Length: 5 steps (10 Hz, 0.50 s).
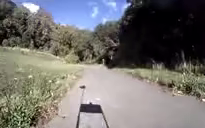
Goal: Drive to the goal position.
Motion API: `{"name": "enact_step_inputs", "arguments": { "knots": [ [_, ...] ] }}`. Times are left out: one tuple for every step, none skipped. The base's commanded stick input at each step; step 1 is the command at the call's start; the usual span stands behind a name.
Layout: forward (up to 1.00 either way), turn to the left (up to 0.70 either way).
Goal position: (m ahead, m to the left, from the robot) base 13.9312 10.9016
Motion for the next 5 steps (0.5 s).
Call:
{"name": "enact_step_inputs", "arguments": {
  "knots": [
    [1.0, -0.29],
    [1.0, -0.13],
    [1.0, 0.0],
    [1.0, 0.0],
    [1.0, 0.0]
  ]
}}
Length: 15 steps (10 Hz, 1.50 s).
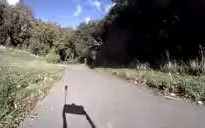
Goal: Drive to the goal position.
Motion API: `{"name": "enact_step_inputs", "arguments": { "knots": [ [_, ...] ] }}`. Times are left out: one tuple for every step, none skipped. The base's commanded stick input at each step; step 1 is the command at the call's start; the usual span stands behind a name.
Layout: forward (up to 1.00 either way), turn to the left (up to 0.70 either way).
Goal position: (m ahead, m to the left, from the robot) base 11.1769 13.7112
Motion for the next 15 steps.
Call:
{"name": "enact_step_inputs", "arguments": {
  "knots": [
    [1.0, 0.0],
    [1.0, 0.0],
    [1.0, 0.0],
    [1.0, 0.0],
    [1.0, 0.0],
    [1.0, 0.0],
    [1.0, 0.0],
    [1.0, 0.0],
    [1.0, 0.0],
    [1.0, 0.0],
    [1.0, 0.0],
    [1.0, 0.0],
    [1.0, 0.0],
    [1.0, 0.0],
    [1.0, 0.0]
  ]
}}
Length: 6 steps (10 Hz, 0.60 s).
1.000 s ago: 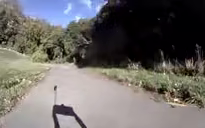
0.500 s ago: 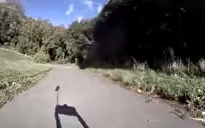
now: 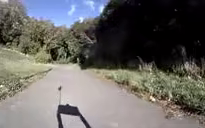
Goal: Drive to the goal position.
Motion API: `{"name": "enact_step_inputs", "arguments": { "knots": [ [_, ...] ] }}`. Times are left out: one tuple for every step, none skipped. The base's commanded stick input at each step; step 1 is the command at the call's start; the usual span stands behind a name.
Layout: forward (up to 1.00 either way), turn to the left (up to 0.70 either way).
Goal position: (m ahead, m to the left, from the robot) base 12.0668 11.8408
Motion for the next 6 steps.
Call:
{"name": "enact_step_inputs", "arguments": {
  "knots": [
    [1.0, 0.0],
    [1.0, 0.0],
    [1.0, 0.0],
    [1.0, 0.0],
    [1.0, 0.0],
    [1.0, 0.0]
  ]
}}
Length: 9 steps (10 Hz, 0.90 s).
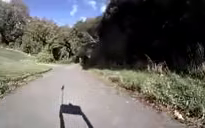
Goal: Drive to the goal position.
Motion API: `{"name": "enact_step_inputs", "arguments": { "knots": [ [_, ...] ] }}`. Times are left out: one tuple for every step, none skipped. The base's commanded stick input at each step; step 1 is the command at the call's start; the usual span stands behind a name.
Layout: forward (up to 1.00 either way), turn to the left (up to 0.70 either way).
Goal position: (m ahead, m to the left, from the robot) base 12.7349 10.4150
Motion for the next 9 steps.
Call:
{"name": "enact_step_inputs", "arguments": {
  "knots": [
    [1.0, 0.16],
    [1.0, 0.32],
    [1.0, 0.33],
    [1.0, 0.22],
    [1.0, 0.0],
    [1.0, 0.0],
    [1.0, 0.0],
    [1.0, 0.0],
    [1.0, 0.0]
  ]
}}
